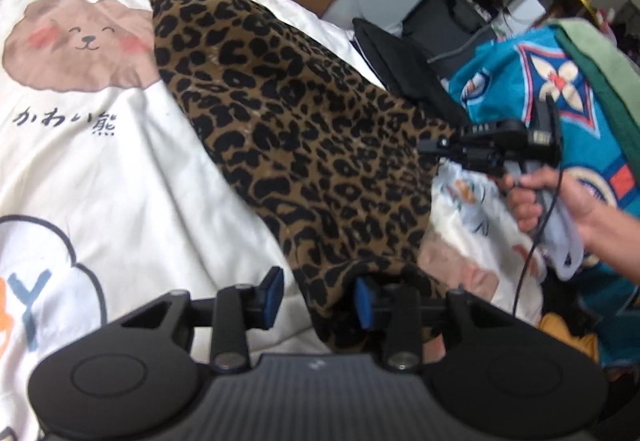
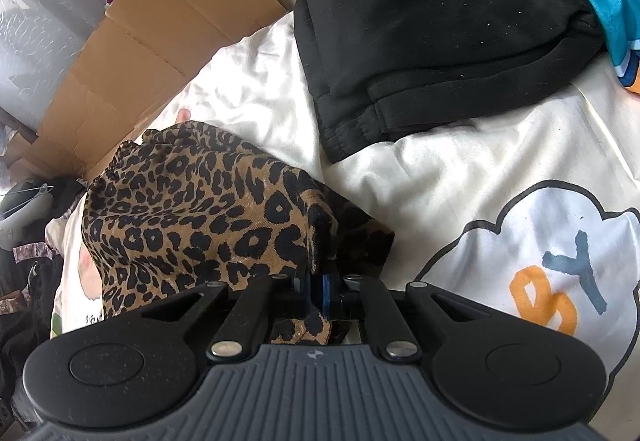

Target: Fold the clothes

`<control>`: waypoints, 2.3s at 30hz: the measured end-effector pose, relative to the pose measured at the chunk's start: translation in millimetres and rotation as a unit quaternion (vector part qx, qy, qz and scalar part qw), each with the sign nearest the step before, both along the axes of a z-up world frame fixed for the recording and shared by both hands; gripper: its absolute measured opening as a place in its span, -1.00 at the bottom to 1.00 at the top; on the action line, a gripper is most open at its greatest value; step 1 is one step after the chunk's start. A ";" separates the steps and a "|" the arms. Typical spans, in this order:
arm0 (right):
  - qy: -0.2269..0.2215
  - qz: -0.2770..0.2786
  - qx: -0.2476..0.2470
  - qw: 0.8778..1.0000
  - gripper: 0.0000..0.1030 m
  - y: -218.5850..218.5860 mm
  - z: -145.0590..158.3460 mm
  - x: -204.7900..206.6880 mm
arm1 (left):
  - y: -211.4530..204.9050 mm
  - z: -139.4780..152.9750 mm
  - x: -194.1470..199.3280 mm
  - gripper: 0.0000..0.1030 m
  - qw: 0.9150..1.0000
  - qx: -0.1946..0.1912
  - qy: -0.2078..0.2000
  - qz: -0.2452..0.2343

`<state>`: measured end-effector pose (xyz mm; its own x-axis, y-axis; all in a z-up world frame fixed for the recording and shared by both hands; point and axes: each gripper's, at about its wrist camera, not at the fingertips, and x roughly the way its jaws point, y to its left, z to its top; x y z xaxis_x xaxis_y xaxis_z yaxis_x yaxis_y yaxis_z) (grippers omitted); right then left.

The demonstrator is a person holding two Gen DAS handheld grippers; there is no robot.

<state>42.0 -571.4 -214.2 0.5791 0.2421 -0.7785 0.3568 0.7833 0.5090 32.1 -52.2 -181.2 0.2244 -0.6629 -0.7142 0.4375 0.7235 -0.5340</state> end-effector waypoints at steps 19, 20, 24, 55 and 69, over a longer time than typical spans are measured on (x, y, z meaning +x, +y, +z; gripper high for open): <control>0.006 0.012 -0.006 1.000 -0.94 6.5 -2.5 0.9 | -12.8 -30.4 3.2 -0.77 0.997 0.034 0.051 0.042; 0.006 0.010 -0.004 1.000 -0.94 6.1 -3.3 -0.5 | -9.6 -30.3 3.4 -0.79 0.997 0.034 0.051 0.046; 0.009 -0.003 0.005 1.000 -0.94 4.6 -7.1 -6.1 | 0.8 -25.6 2.3 -0.85 0.997 0.038 0.039 0.048; -0.058 -0.051 0.076 0.994 -0.98 -17.3 6.8 7.7 | 28.1 -24.8 -13.1 -0.92 0.996 0.022 0.040 0.082; 0.004 -0.051 0.045 0.998 -0.92 -22.4 -16.7 2.9 | 42.8 -10.5 -17.7 -0.99 0.996 0.056 0.012 0.071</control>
<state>44.9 -593.7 -230.9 0.5975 0.2510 -0.7616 0.4370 0.6944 0.5717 14.3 -9.4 -191.7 0.2920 -0.5423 -0.7878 0.3144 0.8323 -0.4564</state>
